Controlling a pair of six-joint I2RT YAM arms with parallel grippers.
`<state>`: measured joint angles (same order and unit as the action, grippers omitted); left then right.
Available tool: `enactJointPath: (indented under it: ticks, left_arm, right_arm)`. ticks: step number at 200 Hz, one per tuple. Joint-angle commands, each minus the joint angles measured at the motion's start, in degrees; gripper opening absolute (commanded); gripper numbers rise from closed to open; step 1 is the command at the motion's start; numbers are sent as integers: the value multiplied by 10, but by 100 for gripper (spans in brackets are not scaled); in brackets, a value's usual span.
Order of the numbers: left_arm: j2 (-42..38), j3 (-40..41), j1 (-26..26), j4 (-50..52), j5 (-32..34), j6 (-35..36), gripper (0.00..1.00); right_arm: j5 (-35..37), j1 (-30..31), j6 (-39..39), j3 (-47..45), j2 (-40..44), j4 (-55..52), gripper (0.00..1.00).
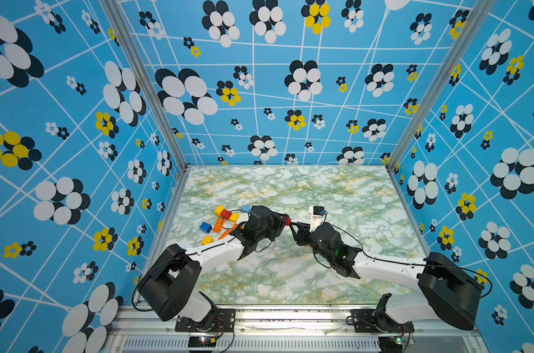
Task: Assemble the letter p with lego
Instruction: Pick up the lego brick from the center of the board.
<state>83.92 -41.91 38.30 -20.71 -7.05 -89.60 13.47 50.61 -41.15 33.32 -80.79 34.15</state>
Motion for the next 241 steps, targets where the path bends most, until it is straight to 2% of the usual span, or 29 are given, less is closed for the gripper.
enactJointPath:
  ticks: [1,89,180,205,214,235,241]
  left_arm:
    - [-23,-1,5,12,10,-1,17]
    - [-21,9,26,-4,12,-17,17]
    - [-14,8,36,-15,7,-25,19]
    - [-15,14,37,-23,8,-25,24]
    - [-17,18,36,-24,11,-25,28]
    - [-23,23,32,-13,16,-13,42]
    - [-24,25,30,-12,18,-6,49]
  right_arm:
    - [6,5,8,7,-14,36,38]
    - [2,9,34,5,-39,112,32]
    - [30,10,40,38,-56,37,9]
    - [42,10,41,44,-49,9,0]
    - [57,10,33,50,-44,-18,0]
    - [75,9,31,66,-32,-80,0]
    - [81,9,31,66,-28,-90,0]
